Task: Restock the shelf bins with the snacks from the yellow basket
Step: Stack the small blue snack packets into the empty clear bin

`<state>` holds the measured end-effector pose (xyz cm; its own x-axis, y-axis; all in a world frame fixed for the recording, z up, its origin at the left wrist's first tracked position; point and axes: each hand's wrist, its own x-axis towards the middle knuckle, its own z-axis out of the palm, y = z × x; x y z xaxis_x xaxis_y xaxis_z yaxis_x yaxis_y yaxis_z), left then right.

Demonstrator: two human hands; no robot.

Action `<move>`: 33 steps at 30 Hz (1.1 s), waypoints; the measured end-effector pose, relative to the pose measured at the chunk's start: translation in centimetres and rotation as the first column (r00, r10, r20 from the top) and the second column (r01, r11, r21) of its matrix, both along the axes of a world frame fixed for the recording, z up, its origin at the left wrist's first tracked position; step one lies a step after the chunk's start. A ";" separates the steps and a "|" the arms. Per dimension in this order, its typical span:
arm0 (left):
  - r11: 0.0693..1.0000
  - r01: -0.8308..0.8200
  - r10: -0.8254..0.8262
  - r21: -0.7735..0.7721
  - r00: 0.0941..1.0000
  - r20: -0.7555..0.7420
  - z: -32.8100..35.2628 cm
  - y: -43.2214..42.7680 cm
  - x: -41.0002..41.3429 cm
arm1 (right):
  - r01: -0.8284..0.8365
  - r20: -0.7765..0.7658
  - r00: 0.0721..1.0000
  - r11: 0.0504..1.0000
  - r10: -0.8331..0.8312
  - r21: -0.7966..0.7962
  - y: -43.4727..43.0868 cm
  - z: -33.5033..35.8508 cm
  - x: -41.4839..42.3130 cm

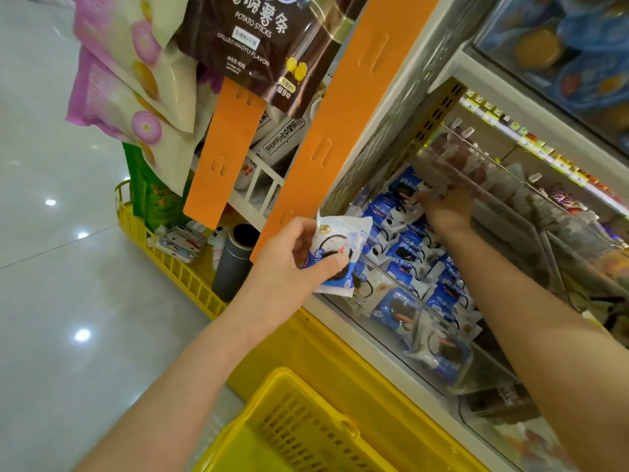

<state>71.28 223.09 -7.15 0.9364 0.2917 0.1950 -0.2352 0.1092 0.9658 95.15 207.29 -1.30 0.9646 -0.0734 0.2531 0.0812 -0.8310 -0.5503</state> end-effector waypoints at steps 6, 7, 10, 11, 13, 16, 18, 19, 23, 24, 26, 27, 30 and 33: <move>0.995 -0.055 0.054 -0.081 0.998 -0.017 0.6 -1.4 -0.5 | -0.334 0.211 0.936 0.903 0.283 0.269 1.7 2.6 -12.4; 0.993 -0.055 0.053 -0.106 0.998 -0.019 0.8 -1.7 -0.7 | -0.399 0.207 0.913 0.874 0.352 0.275 1.5 2.6 -14.5; 0.975 -0.010 0.009 -0.220 1.000 -0.004 1.4 -2.8 -1.3 | -0.564 0.116 0.824 0.783 0.554 0.263 0.6 2.3 -19.9; 0.972 0.028 -0.029 -0.232 1.000 -0.001 1.6 -3.3 -1.5 | -0.597 0.076 0.796 0.760 0.600 0.256 0.3 2.2 -21.1; 0.980 0.127 -0.130 -0.153 0.991 -0.012 1.8 -4.2 -2.2 | -0.622 -0.005 0.773 0.760 0.634 0.192 -0.6 2.4 -22.4; 0.975 0.224 -0.224 -0.001 0.974 -0.030 1.7 -5.0 -3.1 | -0.606 -0.120 0.784 0.793 0.609 0.063 -2.2 3.4 -22.9; 0.980 0.195 -0.193 0.038 0.980 -0.052 1.5 -5.1 -3.5 | -0.580 -0.145 0.780 0.791 0.608 0.196 -3.4 3.6 -23.0; 0.983 0.185 -0.184 0.000 0.981 -0.060 1.4 -5.1 -3.7 | -0.541 -0.148 0.785 0.782 0.601 0.308 -4.0 3.6 -23.1; 0.973 0.118 -0.137 -0.198 0.987 -0.087 1.2 -5.4 -4.1 | -0.469 -0.255 0.779 0.803 0.572 0.367 -6.1 2.9 -23.6; 0.989 0.080 -0.090 -0.126 0.993 -0.079 1.3 -5.5 -4.0 | -0.493 -0.290 0.772 0.820 0.566 0.289 -6.5 2.5 -23.8; 0.998 0.055 -0.055 0.041 0.998 -0.007 1.7 -6.0 -4.0 | -0.533 -0.309 0.758 0.819 0.574 0.214 -7.0 2.0 -24.1; 0.992 0.061 -0.066 0.107 0.997 0.038 2.0 -6.2 -4.0 | -0.549 -0.288 0.754 0.807 0.591 0.220 -7.1 1.9 -24.3; 0.956 0.034 -0.082 0.292 0.985 0.155 3.3 -6.7 -3.6 | -0.574 -0.193 0.759 0.779 0.622 0.254 -6.9 2.3 -24.3; 0.848 -0.081 -0.043 0.524 0.974 0.220 4.2 -5.5 -1.8 | -0.520 -0.087 0.830 0.820 0.551 0.239 -6.5 3.5 -22.5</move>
